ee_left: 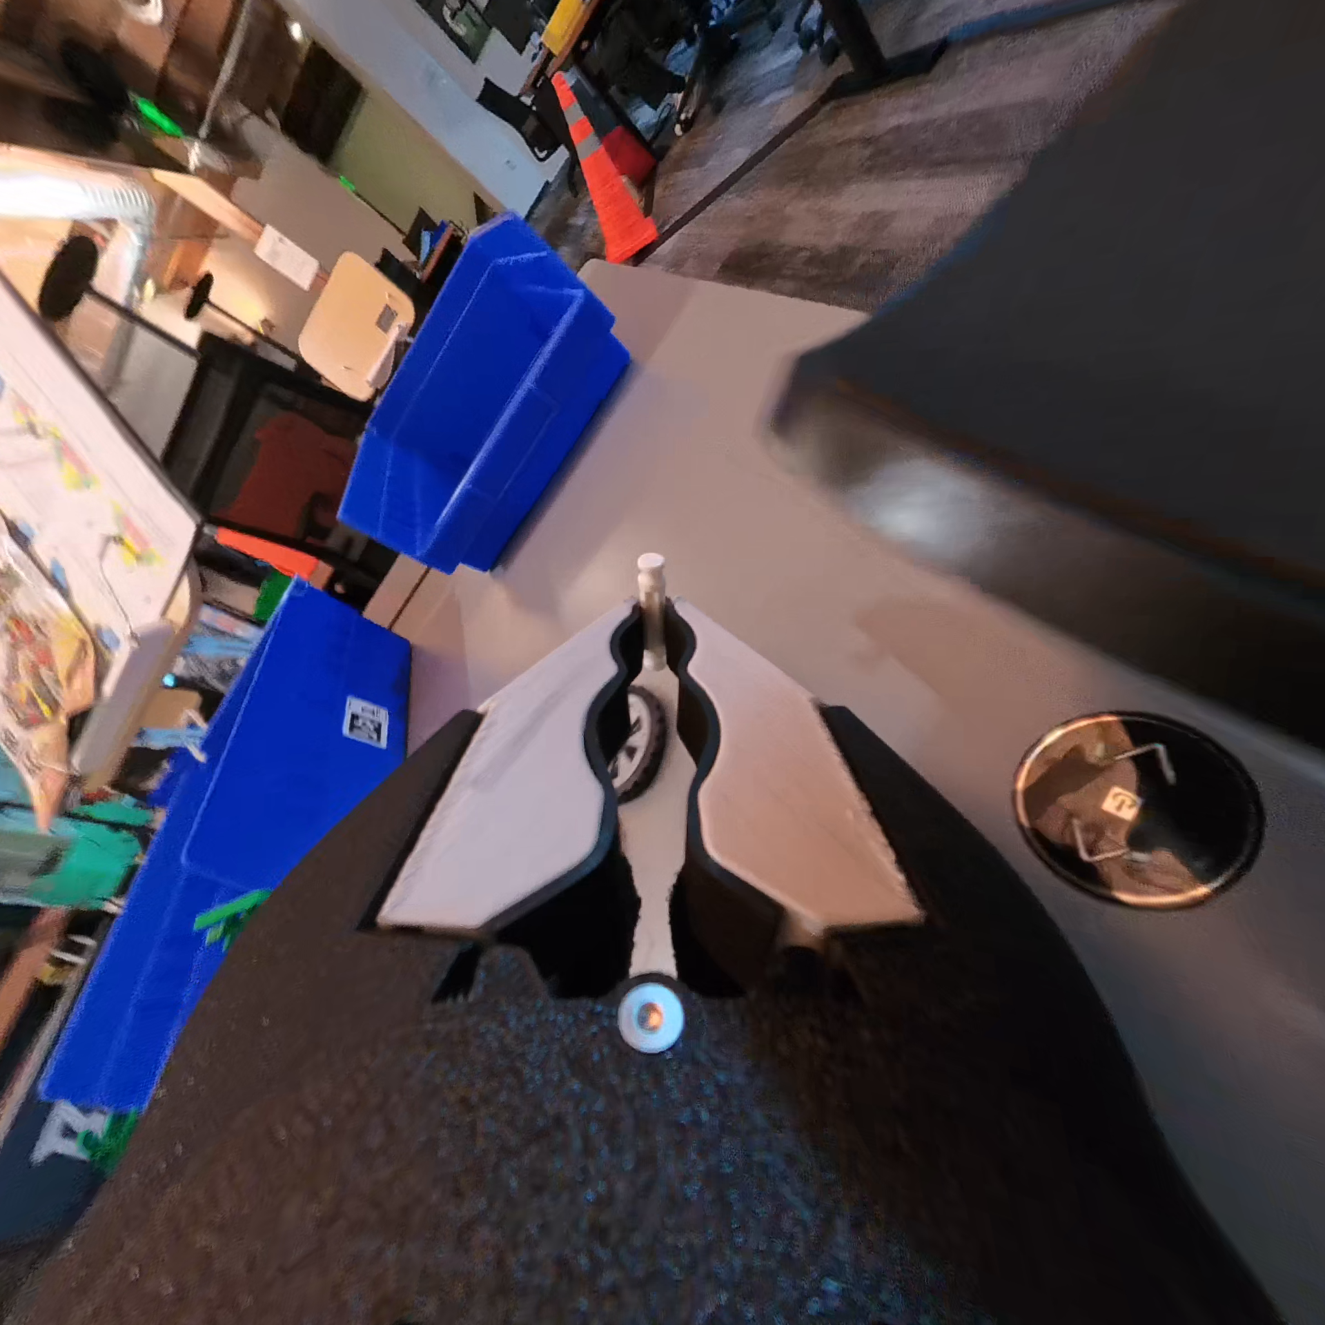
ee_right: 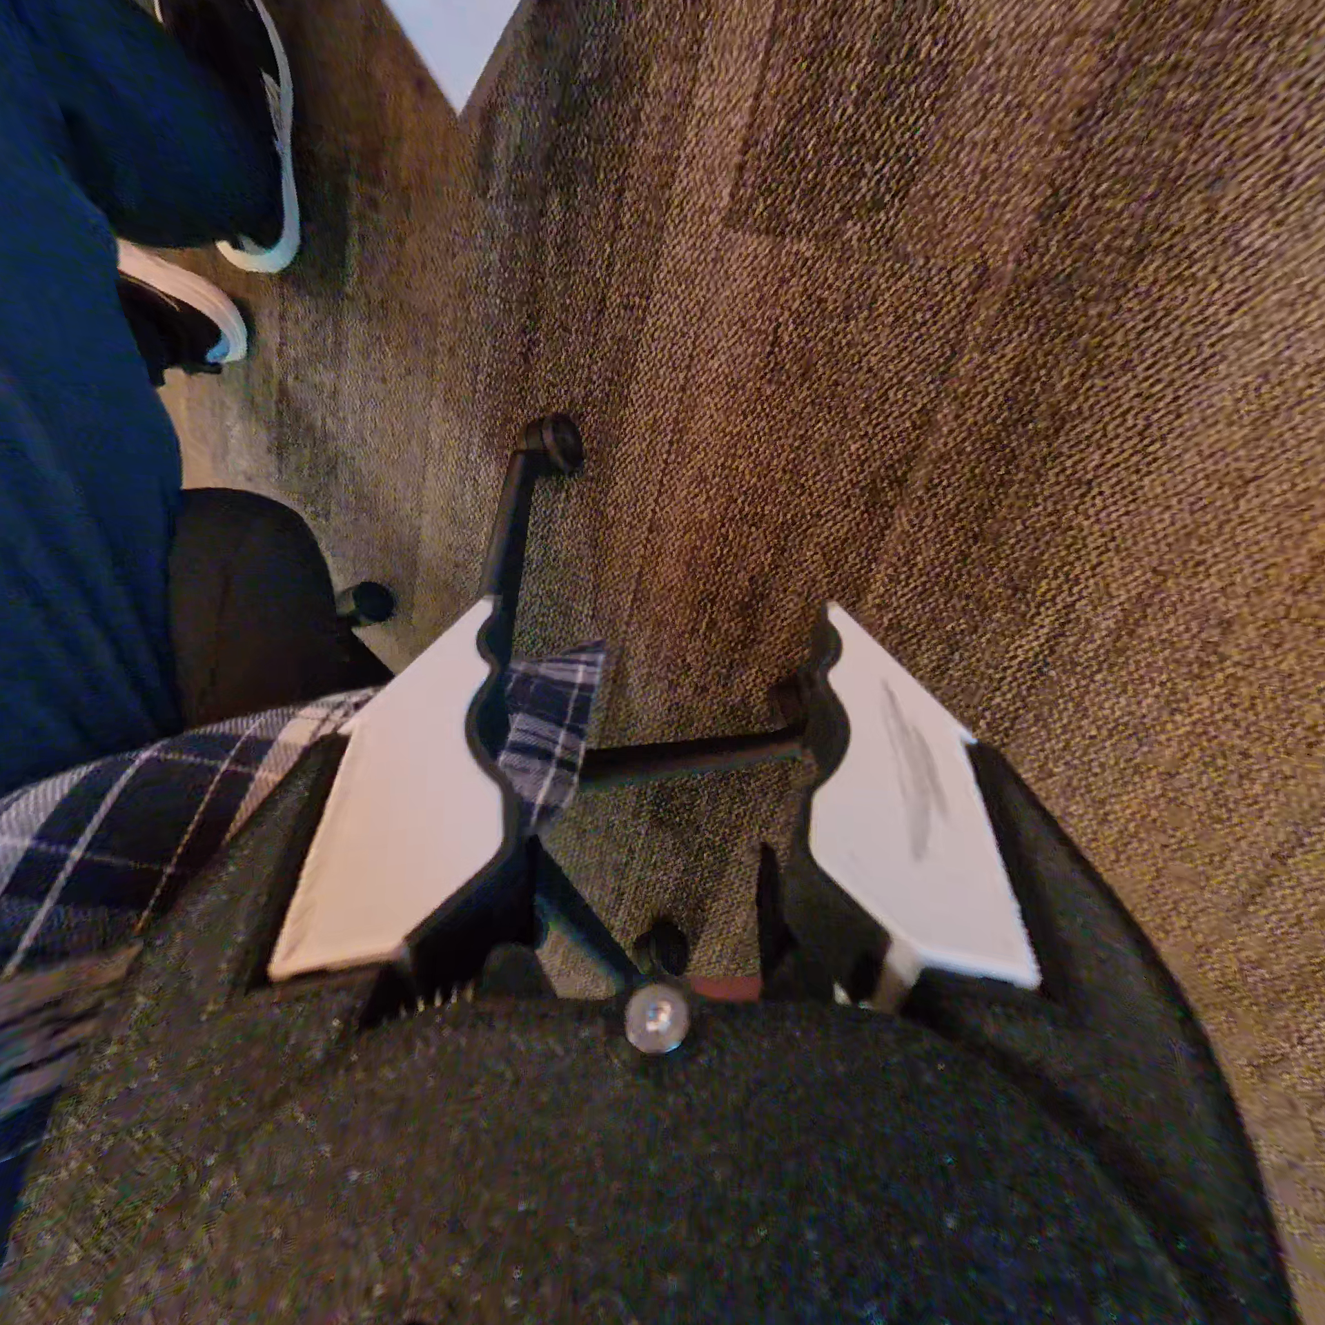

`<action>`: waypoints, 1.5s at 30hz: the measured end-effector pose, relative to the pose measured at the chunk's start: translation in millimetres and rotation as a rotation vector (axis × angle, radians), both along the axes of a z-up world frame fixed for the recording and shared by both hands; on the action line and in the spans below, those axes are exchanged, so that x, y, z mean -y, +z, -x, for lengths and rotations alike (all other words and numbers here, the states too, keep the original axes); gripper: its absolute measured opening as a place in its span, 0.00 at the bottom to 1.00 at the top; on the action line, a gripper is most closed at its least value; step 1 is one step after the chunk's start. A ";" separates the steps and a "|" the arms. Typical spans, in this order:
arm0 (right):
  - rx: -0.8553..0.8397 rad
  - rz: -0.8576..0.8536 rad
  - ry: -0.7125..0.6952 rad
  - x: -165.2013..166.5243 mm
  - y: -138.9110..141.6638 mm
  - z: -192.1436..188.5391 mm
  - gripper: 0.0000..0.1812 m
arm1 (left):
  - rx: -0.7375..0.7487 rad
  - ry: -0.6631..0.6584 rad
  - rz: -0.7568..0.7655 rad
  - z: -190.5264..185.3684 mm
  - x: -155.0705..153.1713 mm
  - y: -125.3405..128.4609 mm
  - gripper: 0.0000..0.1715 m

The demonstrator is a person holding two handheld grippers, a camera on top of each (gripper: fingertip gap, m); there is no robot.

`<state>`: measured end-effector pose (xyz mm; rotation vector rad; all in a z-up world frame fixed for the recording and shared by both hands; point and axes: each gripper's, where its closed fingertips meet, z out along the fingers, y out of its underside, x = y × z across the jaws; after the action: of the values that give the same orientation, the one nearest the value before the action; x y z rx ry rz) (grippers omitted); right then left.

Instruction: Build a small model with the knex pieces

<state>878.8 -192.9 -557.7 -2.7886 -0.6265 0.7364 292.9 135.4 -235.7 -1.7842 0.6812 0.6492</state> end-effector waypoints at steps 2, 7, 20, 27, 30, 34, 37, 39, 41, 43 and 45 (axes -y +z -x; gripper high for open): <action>0.018 -0.060 0.026 -4.4 18.1 -0.8 0.46 | 0.020 0.027 -0.033 8.2 8.8 15.6 0.01; 0.035 -0.374 0.121 -40.8 96.8 47.0 0.36 | 0.039 0.087 -0.151 40.3 64.4 73.7 0.01; -0.344 -1.149 0.848 -22.5 323.2 447.3 0.35 | 0.141 0.292 -0.211 191.0 342.4 25.1 0.01; -0.335 -1.438 1.127 2.4 346.6 656.3 0.36 | 0.295 0.464 -0.186 289.5 465.8 -38.8 0.01; -0.376 -1.470 1.116 6.3 362.6 716.5 0.36 | 0.342 0.477 -0.191 313.4 492.4 -42.0 0.01; -0.393 -1.436 1.022 -11.1 366.0 775.1 0.35 | 0.350 0.451 -0.224 337.2 500.6 -28.9 0.01; -0.343 -1.480 1.004 -28.9 360.1 806.3 0.36 | 0.326 0.402 -0.246 344.9 493.8 -10.2 0.02; -0.338 -1.485 0.982 -38.5 357.7 822.1 0.36 | 0.294 0.378 -0.249 348.0 488.5 1.0 0.02; -0.339 -1.472 0.951 -48.1 353.0 835.3 0.36 | 0.257 0.352 -0.248 351.1 483.7 12.5 0.02; -0.308 -1.457 0.923 -61.2 344.0 847.2 0.36 | 0.232 0.327 -0.241 355.8 478.8 22.8 0.01; -0.288 -1.441 0.884 -74.6 336.4 858.6 0.36 | 0.212 0.292 -0.227 361.2 472.6 32.7 0.02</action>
<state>20.3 -118.2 -221.3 -1.0273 -1.5150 0.4306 -68.3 -337.2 -203.0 -1.7214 0.1951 0.6901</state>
